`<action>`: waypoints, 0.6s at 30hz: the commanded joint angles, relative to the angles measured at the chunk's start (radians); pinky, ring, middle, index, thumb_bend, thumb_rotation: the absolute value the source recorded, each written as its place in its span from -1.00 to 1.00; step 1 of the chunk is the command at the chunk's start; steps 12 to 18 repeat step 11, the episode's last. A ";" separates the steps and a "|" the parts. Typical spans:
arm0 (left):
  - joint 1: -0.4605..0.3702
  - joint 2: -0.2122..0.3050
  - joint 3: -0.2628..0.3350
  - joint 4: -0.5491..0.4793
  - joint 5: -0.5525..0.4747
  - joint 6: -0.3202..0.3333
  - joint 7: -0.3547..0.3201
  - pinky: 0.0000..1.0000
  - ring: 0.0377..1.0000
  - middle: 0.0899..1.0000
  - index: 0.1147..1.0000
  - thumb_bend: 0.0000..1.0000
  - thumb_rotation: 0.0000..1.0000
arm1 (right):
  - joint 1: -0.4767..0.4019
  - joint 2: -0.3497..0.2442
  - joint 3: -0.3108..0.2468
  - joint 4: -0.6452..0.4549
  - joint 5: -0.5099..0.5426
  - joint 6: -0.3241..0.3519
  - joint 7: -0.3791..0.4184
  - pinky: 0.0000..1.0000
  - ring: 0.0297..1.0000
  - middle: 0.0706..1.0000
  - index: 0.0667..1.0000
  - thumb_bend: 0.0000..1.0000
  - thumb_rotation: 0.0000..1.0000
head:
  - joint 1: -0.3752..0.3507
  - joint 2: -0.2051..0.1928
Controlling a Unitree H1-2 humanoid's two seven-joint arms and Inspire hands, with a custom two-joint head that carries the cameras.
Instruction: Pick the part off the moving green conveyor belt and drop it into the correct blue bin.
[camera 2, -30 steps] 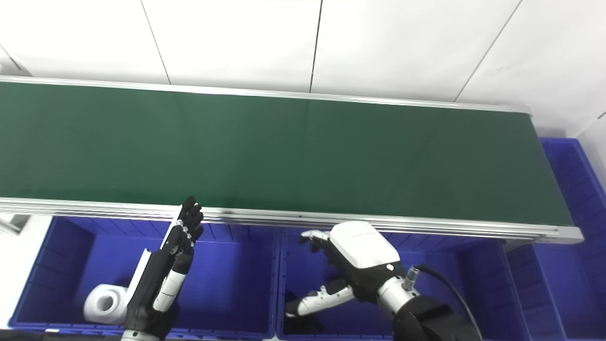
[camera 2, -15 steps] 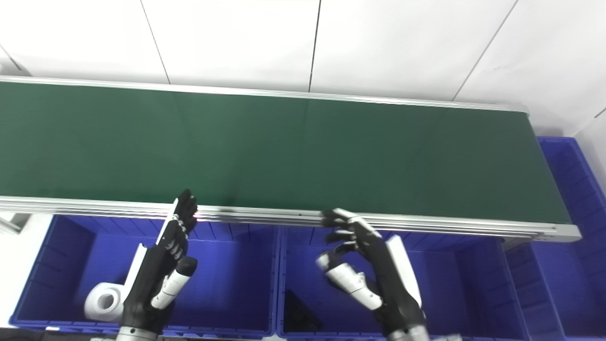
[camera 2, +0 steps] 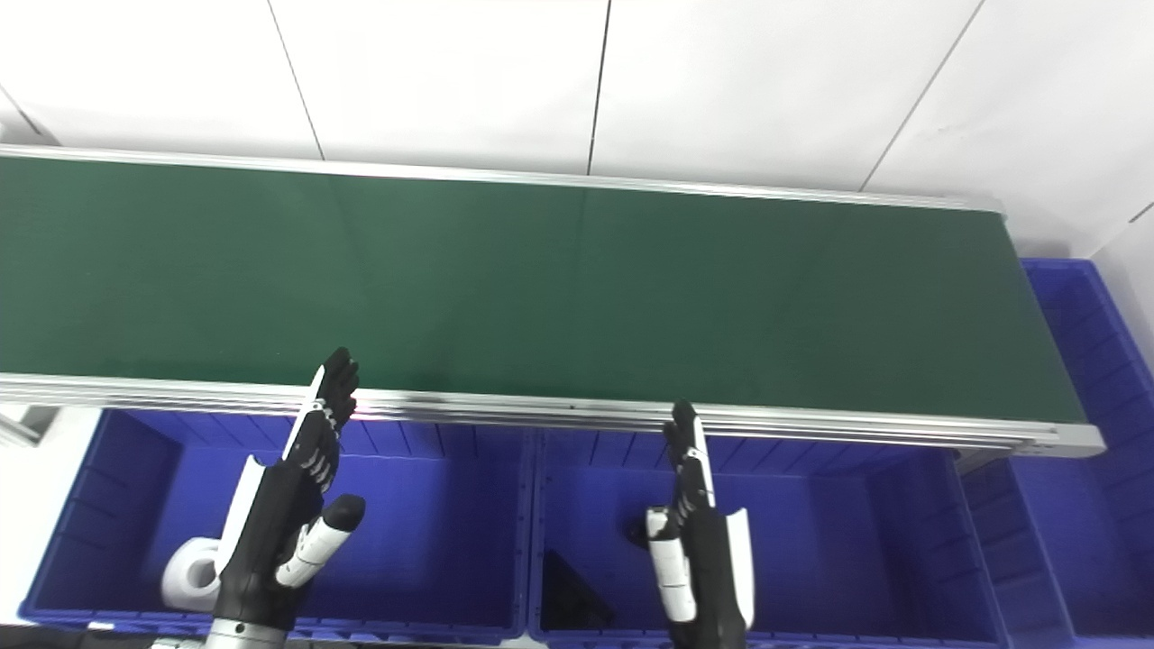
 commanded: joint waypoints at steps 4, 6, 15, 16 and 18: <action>0.002 0.006 0.001 -0.013 0.000 -0.053 0.003 1.00 1.00 1.00 1.00 0.64 0.69 | 0.006 0.017 0.011 -0.019 0.098 -0.014 -0.009 1.00 1.00 1.00 1.00 0.78 0.95 | 0.001 0.001; 0.001 0.008 -0.001 -0.009 -0.002 -0.058 0.001 1.00 1.00 1.00 1.00 0.64 0.70 | 0.003 0.018 0.007 -0.010 0.077 -0.029 -0.022 1.00 1.00 1.00 1.00 0.76 0.96 | 0.002 0.002; 0.007 0.006 -0.003 -0.004 -0.022 -0.051 -0.004 1.00 1.00 1.00 1.00 0.71 0.69 | -0.004 0.018 0.006 -0.001 -0.005 -0.047 -0.054 1.00 1.00 1.00 1.00 0.71 1.00 | 0.004 0.000; 0.007 0.006 -0.003 -0.004 -0.022 -0.051 -0.004 1.00 1.00 1.00 1.00 0.71 0.69 | -0.004 0.018 0.006 -0.001 -0.005 -0.047 -0.054 1.00 1.00 1.00 1.00 0.71 1.00 | 0.004 0.000; 0.007 0.006 -0.003 -0.004 -0.022 -0.051 -0.004 1.00 1.00 1.00 1.00 0.71 0.69 | -0.004 0.018 0.006 -0.001 -0.005 -0.047 -0.054 1.00 1.00 1.00 1.00 0.71 1.00 | 0.004 0.000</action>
